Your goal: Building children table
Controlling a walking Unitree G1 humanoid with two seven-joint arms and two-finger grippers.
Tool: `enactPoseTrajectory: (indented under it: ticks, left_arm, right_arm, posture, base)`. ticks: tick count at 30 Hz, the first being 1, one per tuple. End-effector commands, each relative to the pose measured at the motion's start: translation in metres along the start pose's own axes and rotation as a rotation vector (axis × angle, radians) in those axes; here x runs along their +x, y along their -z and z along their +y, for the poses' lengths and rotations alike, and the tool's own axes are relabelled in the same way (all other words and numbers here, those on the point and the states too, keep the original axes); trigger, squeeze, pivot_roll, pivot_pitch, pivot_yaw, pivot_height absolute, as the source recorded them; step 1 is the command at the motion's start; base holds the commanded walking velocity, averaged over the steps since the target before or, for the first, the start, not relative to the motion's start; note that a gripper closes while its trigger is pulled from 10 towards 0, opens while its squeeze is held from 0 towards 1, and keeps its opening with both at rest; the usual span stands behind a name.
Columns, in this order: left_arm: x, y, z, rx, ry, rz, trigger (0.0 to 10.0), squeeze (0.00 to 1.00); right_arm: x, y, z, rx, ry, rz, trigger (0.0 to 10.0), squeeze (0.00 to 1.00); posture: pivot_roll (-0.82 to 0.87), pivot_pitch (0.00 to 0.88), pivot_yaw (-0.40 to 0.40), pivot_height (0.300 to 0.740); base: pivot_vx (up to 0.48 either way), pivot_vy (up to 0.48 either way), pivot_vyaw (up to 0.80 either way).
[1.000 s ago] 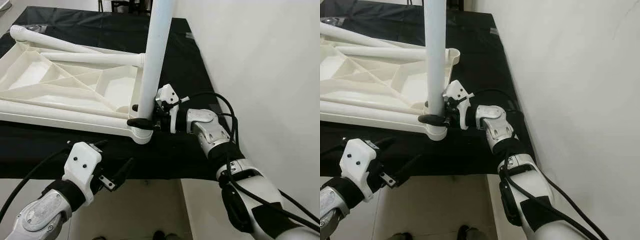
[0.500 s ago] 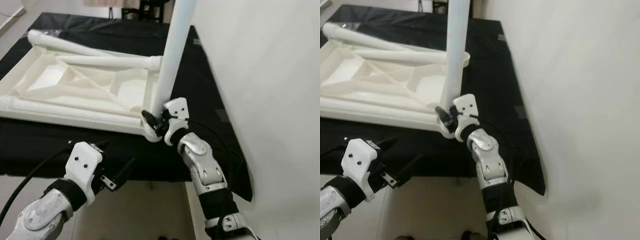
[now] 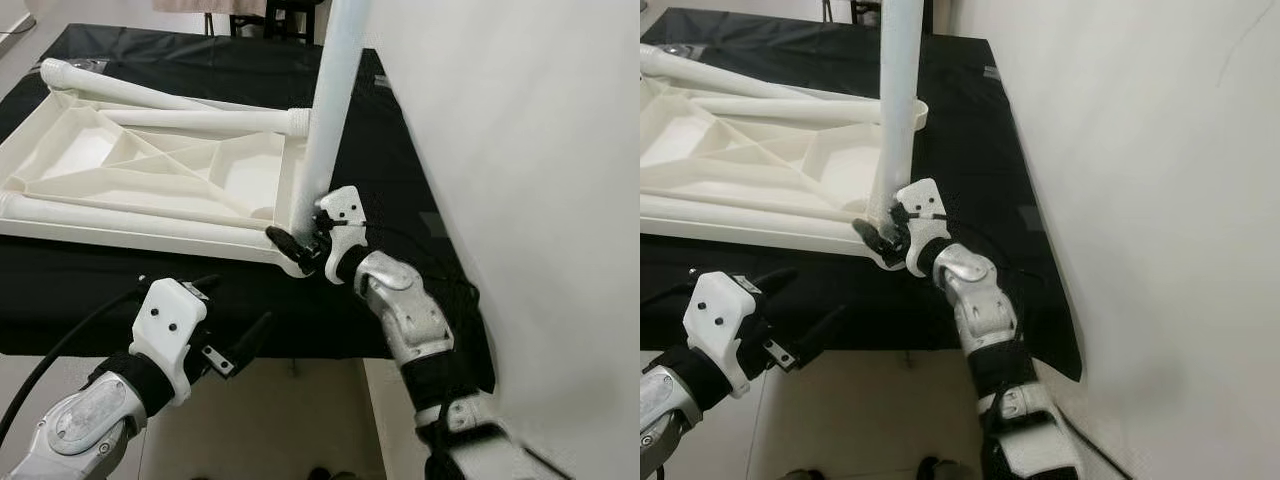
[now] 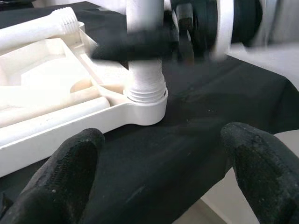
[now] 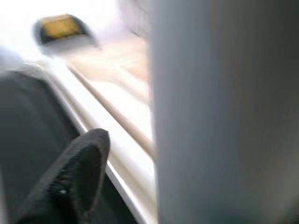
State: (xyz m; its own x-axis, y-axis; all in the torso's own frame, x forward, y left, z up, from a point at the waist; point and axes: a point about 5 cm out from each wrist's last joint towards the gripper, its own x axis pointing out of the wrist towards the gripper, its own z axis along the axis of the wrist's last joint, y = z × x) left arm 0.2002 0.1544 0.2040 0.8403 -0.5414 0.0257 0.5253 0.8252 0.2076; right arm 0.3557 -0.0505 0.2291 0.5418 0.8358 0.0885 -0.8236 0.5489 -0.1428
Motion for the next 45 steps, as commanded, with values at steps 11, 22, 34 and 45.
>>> enactPoseTrajectory:
  ticks: [11,22,34,45]
  left_arm:
    - [-0.002,0.004,-0.002,-0.009,-0.004,0.015,10.0,0.0]
    - [-0.003,0.005,-0.004,-0.012,-0.003,0.018,10.0,0.0]
    - [-0.004,0.006,-0.008,-0.024,0.007,0.022,10.0,0.0]
    - [-0.001,0.007,-0.007,-0.022,0.041,0.036,10.0,0.0]
  right_arm:
    - [0.002,-0.013,0.005,-0.12,-0.537,0.041,10.0,0.0]
    - [0.003,-0.011,-0.007,-0.074,-0.573,0.048,0.0,0.0]
    - [-0.013,0.013,-0.027,-0.05,-0.152,0.077,0.0,0.0]
    - [-0.031,0.079,0.017,0.006,0.383,0.282,0.0,0.0]
  posture:
    - [0.18,0.207,-0.156,0.74]
    - [0.18,0.209,-0.159,0.74]
    - [0.14,0.227,-0.155,0.74]
    - [0.14,0.221,-0.128,0.74]
  base:
    - [0.0,0.0,0.0]
    - [0.0,0.0,0.0]
    - [0.0,0.0,0.0]
    - [0.0,0.0,0.0]
